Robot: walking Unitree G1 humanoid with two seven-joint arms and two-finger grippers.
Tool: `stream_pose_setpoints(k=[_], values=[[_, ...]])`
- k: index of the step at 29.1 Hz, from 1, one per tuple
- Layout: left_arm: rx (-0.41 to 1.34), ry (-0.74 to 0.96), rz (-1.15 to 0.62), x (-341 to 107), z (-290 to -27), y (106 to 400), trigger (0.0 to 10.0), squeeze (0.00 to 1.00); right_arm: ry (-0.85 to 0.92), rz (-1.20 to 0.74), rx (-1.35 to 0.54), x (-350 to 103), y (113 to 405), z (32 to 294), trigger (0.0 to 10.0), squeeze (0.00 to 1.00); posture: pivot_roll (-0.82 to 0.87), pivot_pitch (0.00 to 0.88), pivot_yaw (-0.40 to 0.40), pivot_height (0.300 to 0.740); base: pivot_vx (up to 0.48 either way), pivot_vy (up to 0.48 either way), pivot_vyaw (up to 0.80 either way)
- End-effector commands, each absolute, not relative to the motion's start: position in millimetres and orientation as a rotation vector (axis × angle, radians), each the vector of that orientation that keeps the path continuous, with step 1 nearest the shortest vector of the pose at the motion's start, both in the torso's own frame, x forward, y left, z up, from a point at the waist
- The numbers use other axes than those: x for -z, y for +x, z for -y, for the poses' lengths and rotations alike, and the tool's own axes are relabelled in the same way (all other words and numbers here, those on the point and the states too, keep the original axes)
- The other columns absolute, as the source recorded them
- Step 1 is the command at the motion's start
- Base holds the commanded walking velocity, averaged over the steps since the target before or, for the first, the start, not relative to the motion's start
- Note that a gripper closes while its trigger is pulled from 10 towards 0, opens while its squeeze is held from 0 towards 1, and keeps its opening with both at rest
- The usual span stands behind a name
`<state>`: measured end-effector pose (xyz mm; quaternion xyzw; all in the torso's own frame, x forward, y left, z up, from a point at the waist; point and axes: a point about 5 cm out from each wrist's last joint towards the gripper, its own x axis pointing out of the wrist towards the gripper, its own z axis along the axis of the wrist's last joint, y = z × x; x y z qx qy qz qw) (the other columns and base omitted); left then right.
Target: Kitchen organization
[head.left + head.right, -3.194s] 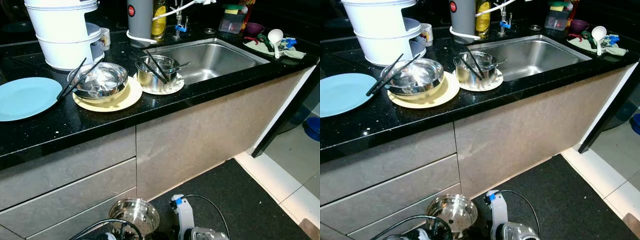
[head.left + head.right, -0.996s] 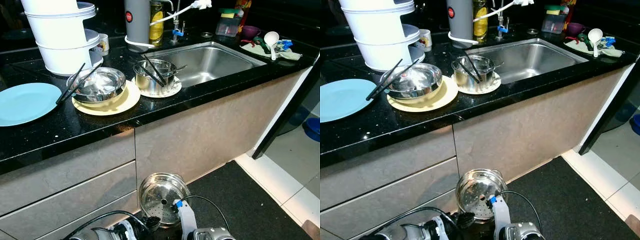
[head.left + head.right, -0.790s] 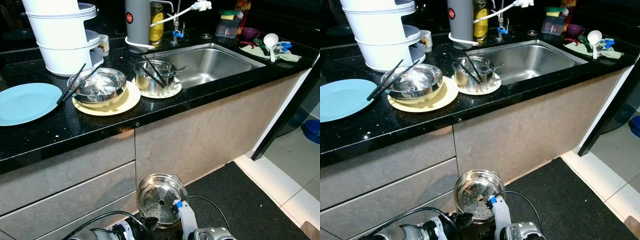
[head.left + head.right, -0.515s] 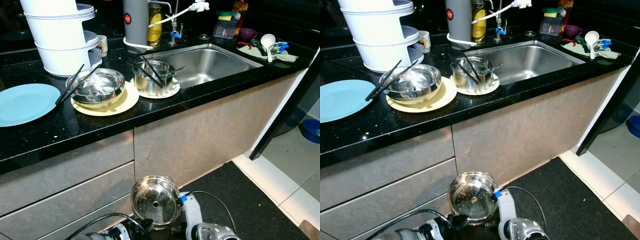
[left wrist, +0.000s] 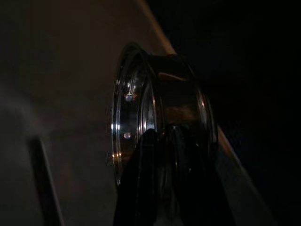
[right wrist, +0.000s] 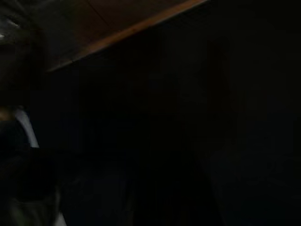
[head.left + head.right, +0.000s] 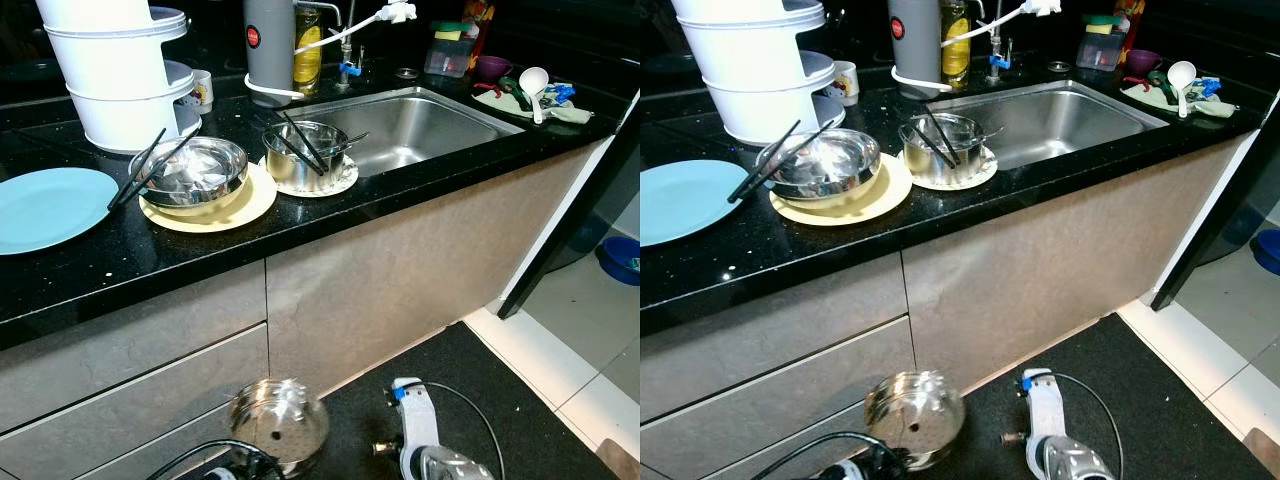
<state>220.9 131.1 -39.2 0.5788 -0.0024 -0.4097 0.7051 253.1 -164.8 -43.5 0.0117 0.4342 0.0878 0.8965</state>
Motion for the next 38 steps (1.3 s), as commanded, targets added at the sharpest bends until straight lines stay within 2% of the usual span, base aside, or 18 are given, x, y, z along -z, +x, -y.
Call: stream_pose_setpoints(k=[1,12,16,21,22,23,25,27,28,29,30,36,38], values=[[0.821,1.238,-0.111,44,-142,220,0.0,0.00,0.008,-0.946,-0.177,56,237,163,10.0,0.00,-0.02,0.118,-0.060,0.740,0.000,0.000,0.00],[0.668,1.115,-0.304,52,-160,214,0.0,0.00,0.075,-0.872,-0.161,60,230,150,10.0,0.00,-0.02,0.121,-0.059,0.740,0.000,0.000,0.00],[0.544,0.851,-0.467,58,-164,207,0.0,0.00,0.074,-0.846,-0.185,59,230,144,10.0,0.00,-0.02,0.121,-0.059,0.740,0.000,0.000,0.00],[0.442,0.766,-0.525,58,-174,207,0.0,0.00,0.053,-0.826,-0.196,61,226,141,10.0,0.00,-0.02,0.125,-0.059,0.740,0.000,0.000,0.00],[0.425,0.769,-0.529,57,-177,209,2.1,0.00,0.052,-0.810,-0.195,60,226,141,10.0,0.00,-0.02,0.126,-0.059,0.740,0.000,0.000,0.00],[0.419,0.766,-0.532,56,-179,210,2.8,0.00,0.050,-0.800,-0.196,60,226,140,10.0,0.00,-0.02,0.126,-0.059,0.740,0.000,0.000,0.00],[0.423,0.776,-0.538,56,-180,211,4.0,0.00,0.047,-0.788,-0.196,59,227,140,10.0,0.00,-0.02,0.129,-0.058,0.740,0.000,0.000,0.00],[0.428,0.784,-0.541,56,-181,211,4.0,0.00,0.047,-0.786,-0.195,59,227,140,10.0,0.00,-0.02,0.129,-0.058,0.740,0.000,0.000,0.00],[0.428,0.776,-0.551,56,-181,211,4.6,0.00,0.045,-0.780,-0.195,59,227,140,10.0,0.00,-0.02,0.129,-0.058,0.740,0.000,0.000,0.00],[0.419,0.770,-0.573,57,-183,211,5.9,0.00,0.044,-0.776,-0.194,59,227,140,10.0,0.00,-0.02,0.129,-0.058,0.740,0.000,0.000,0.00],[0.390,0.756,-0.612,59,-186,210,10.0,0.00,0.042,-0.770,-0.191,59,227,140,10.0,0.00,-0.01,0.130,-0.055,0.740,0.000,0.000,0.00],[0.242,0.705,-0.715,64,-198,206,10.0,0.00,0.012,-0.752,-0.196,58,227,138,10.0,0.00,-0.02,0.130,-0.049,0.740,0.000,0.000,0.00],[0.186,0.583,-0.751,67,-198,201,10.0,0.00,-0.035,-0.759,-0.205,60,225,138,10.0,0.00,-0.02,0.125,-0.045,0.740,0.000,0.000,0.00]])
